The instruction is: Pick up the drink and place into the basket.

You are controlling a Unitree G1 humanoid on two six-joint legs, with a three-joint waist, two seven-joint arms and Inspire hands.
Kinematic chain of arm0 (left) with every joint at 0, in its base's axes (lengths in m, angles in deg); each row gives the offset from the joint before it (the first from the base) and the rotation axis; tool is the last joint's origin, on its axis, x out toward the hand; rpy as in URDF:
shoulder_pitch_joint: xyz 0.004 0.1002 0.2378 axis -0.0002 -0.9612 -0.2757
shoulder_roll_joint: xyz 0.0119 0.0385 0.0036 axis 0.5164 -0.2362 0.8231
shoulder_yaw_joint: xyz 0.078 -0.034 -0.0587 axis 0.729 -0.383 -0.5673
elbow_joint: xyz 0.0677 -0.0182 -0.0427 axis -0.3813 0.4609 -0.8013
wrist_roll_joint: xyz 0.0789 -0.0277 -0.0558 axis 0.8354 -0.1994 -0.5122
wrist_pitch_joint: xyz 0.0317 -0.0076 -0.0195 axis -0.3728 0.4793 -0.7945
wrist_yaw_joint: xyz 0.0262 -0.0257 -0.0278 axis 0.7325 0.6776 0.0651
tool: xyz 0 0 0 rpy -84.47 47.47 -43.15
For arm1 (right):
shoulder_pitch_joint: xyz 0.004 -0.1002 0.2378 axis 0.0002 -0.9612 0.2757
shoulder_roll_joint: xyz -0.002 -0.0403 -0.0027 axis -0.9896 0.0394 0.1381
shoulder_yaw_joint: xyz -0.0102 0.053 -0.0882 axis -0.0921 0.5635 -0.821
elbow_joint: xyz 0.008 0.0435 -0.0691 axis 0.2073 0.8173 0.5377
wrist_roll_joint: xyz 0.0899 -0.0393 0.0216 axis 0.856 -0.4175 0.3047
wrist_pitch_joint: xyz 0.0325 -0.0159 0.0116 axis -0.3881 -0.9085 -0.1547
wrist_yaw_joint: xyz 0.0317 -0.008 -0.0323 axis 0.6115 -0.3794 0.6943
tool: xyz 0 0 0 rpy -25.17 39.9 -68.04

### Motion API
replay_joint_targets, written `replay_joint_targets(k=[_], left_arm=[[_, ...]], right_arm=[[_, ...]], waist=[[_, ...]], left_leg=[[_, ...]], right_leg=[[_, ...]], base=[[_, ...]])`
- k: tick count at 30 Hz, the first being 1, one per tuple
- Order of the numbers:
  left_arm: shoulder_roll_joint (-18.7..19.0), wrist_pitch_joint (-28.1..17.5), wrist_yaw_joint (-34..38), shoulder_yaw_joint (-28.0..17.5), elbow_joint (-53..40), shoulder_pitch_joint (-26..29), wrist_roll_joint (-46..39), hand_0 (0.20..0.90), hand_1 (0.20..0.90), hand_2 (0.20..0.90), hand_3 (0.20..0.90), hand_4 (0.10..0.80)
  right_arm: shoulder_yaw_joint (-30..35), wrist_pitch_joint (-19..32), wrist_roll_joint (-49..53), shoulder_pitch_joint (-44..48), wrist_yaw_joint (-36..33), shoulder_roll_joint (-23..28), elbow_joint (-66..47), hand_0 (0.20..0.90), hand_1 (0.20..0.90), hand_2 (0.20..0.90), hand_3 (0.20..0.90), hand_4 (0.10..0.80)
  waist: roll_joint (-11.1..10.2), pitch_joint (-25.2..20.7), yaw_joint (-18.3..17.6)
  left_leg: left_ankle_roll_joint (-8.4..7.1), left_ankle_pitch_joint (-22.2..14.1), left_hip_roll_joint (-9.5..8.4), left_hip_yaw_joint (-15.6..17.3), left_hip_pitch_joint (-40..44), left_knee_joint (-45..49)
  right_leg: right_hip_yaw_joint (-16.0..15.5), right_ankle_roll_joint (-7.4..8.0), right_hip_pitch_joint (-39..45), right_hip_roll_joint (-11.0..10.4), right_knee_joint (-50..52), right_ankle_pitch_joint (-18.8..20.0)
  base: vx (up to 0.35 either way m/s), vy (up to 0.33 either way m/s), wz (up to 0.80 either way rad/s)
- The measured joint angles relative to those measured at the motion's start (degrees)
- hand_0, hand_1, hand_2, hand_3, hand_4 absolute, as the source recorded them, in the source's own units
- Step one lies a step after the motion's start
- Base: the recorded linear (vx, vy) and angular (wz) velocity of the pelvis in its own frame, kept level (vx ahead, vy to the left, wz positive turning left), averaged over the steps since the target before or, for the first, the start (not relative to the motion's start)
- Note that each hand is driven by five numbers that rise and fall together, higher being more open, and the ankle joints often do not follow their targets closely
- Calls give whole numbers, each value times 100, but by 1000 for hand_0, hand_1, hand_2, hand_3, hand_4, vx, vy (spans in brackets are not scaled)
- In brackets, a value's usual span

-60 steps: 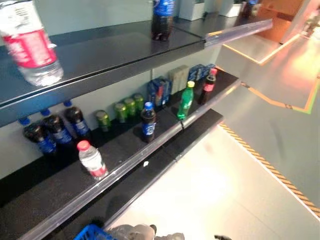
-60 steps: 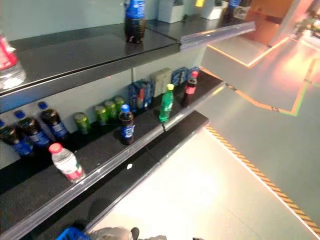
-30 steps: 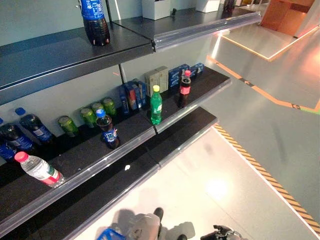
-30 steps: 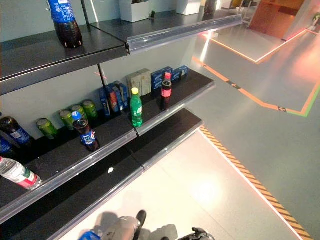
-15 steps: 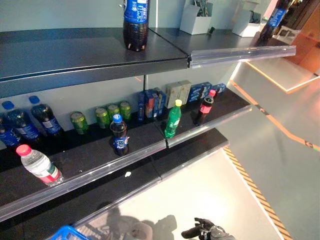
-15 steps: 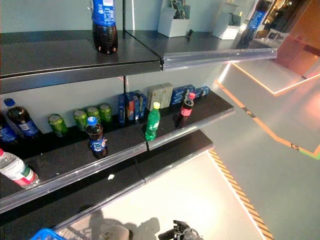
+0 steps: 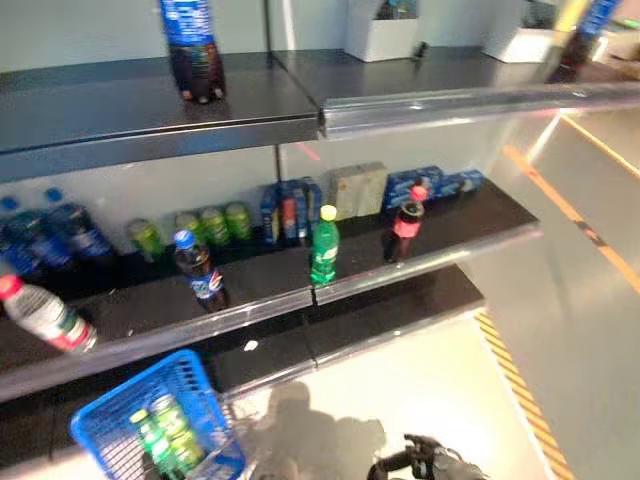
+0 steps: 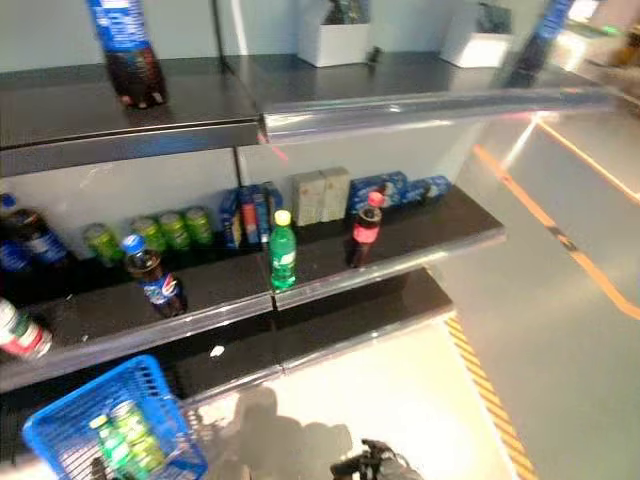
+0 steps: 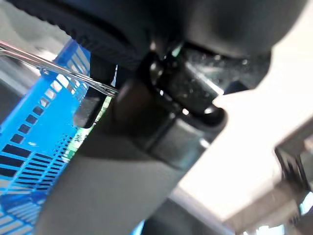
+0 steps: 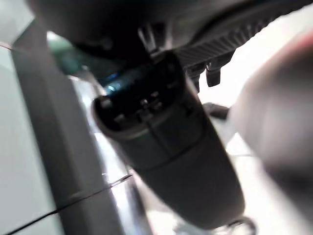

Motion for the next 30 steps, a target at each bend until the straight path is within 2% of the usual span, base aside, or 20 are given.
replay_joint_targets(k=[1, 4, 7, 9, 10, 12, 13, 15, 17, 19, 20, 21, 22, 23, 24, 25, 27, 28, 29, 30], left_arm=[[64, 18, -54, 47, -124, 51, 65, 300, 300, 300, 200, 100], [32, 36, -24, -101, -126, -60, 89, 300, 300, 300, 200, 100], [-42, 123, 45, -380, 141, 9, 111, 300, 300, 300, 200, 100], [-65, 124, 45, -528, 236, 11, 104, 300, 300, 300, 200, 100], [2, 87, 32, -745, 257, -1, 23, 300, 300, 300, 200, 100], [73, -38, 18, -856, 294, -68, -108, 300, 300, 300, 200, 100], [89, -50, 21, -843, 317, -143, -109, 300, 300, 300, 200, 100], [103, -115, 29, -851, 317, -271, -109, 300, 300, 300, 200, 100], [198, -121, 60, -779, 314, -385, -108, 300, 300, 300, 200, 100], [327, -187, 91, -332, 278, -408, -109, 300, 300, 300, 200, 100], [340, -220, 95, -194, 254, -375, -109, 300, 300, 300, 200, 100], [332, -245, 113, 29, 169, -250, -109, 300, 300, 300, 200, 100], [327, -259, 113, 158, 148, -204, -142, 300, 300, 300, 200, 100], [322, -298, 153, 263, 128, -121, -201, 300, 300, 300, 200, 100], [331, -320, 211, 300, 100, -113, -201, 300, 300, 300, 200, 100], [334, -367, 226, 297, 12, -182, -201, 300, 300, 300, 200, 100], [395, -514, 215, 243, -282, -522, -199, 300, 300, 300, 200, 100], [426, -541, 203, 132, -370, -648, -199, 300, 300, 300, 200, 100], [384, -533, 201, 85, -362, -698, -203, 300, 300, 300, 200, 100], [361, -531, 195, 38, -363, -681, -203, 300, 300, 300, 200, 100]], right_arm=[[105, 42, 3, -31, -16, 17, 9, 900, 900, 900, 900, 800], [98, 181, 0, 18, -55, 218, 52, 900, 900, 900, 900, 800], [237, 271, 3, -43, -71, 360, 66, 900, 900, 900, 900, 800], [395, 283, 57, -58, -79, 392, 77, 900, 900, 900, 900, 800], [415, 279, 57, -36, -103, 288, 81, 900, 900, 900, 900, 800], [428, 333, 107, -128, -137, 181, 65, 900, 900, 900, 900, 800], [436, 379, 146, -160, -179, 183, 34, 900, 900, 900, 900, 800], [434, 441, 181, -112, -244, 244, 15, 900, 900, 900, 900, 800], [409, 495, 227, 25, -291, 317, -157, 900, 900, 900, 900, 800], [377, 553, 246, 15, -285, 216, -324, 900, 900, 900, 900, 800], [375, 558, 273, 0, -284, 199, -341, 900, 900, 900, 900, 800], [306, 552, 350, 0, -284, 170, -305, 900, 900, 900, 900, 800], [278, 553, 358, 4, -283, 161, -308, 900, 900, 900, 900, 800], [176, 554, 370, 55, -348, 112, -294, 900, 900, 900, 900, 800], [160, 528, 356, 98, -419, 119, -260, 900, 900, 900, 900, 800], [160, 518, 350, 105, -400, 117, -251, 900, 900, 900, 900, 800], [47, 499, 262, 41, -263, -33, -327, 900, 900, 900, 900, 800], [-13, 495, 128, 20, -163, -103, -462, 900, 900, 900, 900, 800], [-156, 528, -40, 9, -79, -93, -677, 900, 900, 900, 900, 800], [-270, 534, -76, -27, -35, -36, -886, 900, 900, 900, 900, 800]], waist=[[-85, 62, -45], [-33, 104, 0], [230, 164, -148], [339, 158, -178], [241, 199, -139], [154, 186, -137], [153, 188, -157], [193, 226, -153], [272, 340, -153], [209, 357, -168], [175, 364, -179], [107, 368, -201], [96, 393, -215], [125, 415, -250], [89, 424, -287], [80, 463, -282], [-152, 462, -165], [-291, 431, -108], [-202, 412, -124], [-132, 396, -126]], left_leg=[[-22, 286, 88, 439, -52, -129], [24, -340, -139, 1124, 126, 379], [265, -816, -348, 1282, 442, -22], [579, -945, -404, 1220, 703, -678], [685, -890, -478, 1126, 739, -845], [731, -893, -558, 976, 796, -846], [778, -883, -626, 845, 844, -857], [868, -824, -730, 712, 958, -941], [943, -812, -721, 591, 1015, -894], [799, -791, -691, 607, 978, -905], [776, -757, -693, 694, 935, -917], [819, -664, -703, 892, 781, -928], [777, -623, -658, 956, 748, -924], [689, -564, -538, 1089, 649, -944], [610, -511, -468, 1111, 683, -973], [518, -464, -360, 1183, 814, -1064], [257, -513, -204, 1342, 1166, -1173], [109, -611, -134, 1401, 1240, -1131], [-68, -757, 265, 1375, 1212, -977], [-166, -755, 531, 1388, 1199, -997]], right_leg=[[-307, -91, 54, -11, -102, -38], [-522, -209, 28, -35, -83, -75], [-823, -250, 3, 86, -33, -54], [-812, -291, -130, 211, 112, -85], [-615, -265, -237, 221, 253, -129], [-456, -173, -186, 206, 461, -243], [-456, -53, -219, 114, 756, -367], [-220, 217, -596, -151, 1894, -515], [161, 580, -1262, -339, 3203, -444], [630, 588, -1356, -378, 2974, -572], [663, 577, -1335, -467, 2769, -583], [765, 553, -1241, -730, 2079, -548], [872, 503, -1222, -850, 1852, -531], [1144, 620, -1115, -997, 1339, -375], [1109, 721, -1013, -1052, 1172, -273], [1052, 717, -826, -1048, 978, -159], [768, 516, -515, -943, 567, 324], [791, 689, -458, -802, 440, 271], [769, 502, -438, -449, 326, 241], [685, 495, -392, -190, 151, 236]], base=[[80, -220, 127], [118, -111, 21], [138, -2, 37], [103, 33, 15], [160, 64, 3], [184, 103, 33], [96, 92, 62], [40, 17, 53], [62, -283, 42], [32, -393, 72], [58, -544, 122], [77, -426, 105], [117, -664, 138], [81, -353, 94], [115, -498, 93], [89, -408, 40], [44, -414, -28], [-16, -414, -71], [-49, -415, -58], [-82, -351, -48]])
